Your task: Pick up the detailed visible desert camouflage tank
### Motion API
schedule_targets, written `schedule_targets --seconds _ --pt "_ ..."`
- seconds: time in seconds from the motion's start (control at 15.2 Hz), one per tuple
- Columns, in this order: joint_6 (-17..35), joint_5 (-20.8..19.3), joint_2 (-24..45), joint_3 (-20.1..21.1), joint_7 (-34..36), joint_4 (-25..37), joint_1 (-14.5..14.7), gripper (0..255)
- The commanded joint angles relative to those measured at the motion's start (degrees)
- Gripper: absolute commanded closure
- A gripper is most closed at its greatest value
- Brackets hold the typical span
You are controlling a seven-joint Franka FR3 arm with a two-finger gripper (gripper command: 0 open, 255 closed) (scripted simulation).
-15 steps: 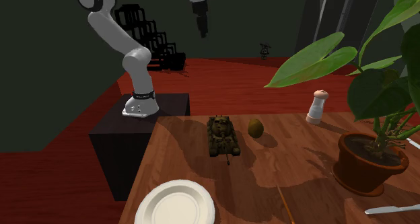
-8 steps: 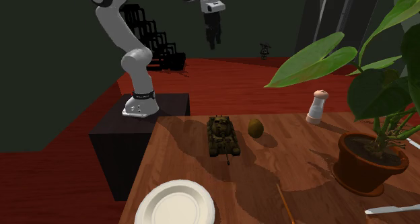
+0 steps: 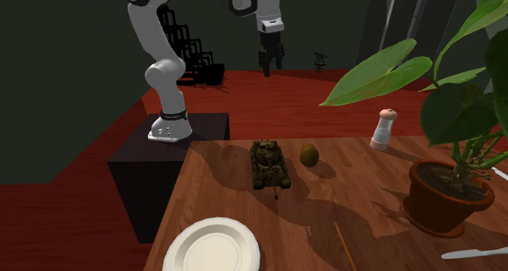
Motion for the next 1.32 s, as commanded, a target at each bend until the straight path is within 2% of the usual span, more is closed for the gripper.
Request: schedule_targets --seconds 0.0,0.59,1.25 --pt "2.2 0.2 2.9 -0.9 1.7 0.3 -1.0 0" --pt "7.2 2.7 16.4 -5.4 7.5 6.2 -5.4 0" --pt "10.9 7.7 30.3 -10.0 13.0 12.8 -11.0 0"
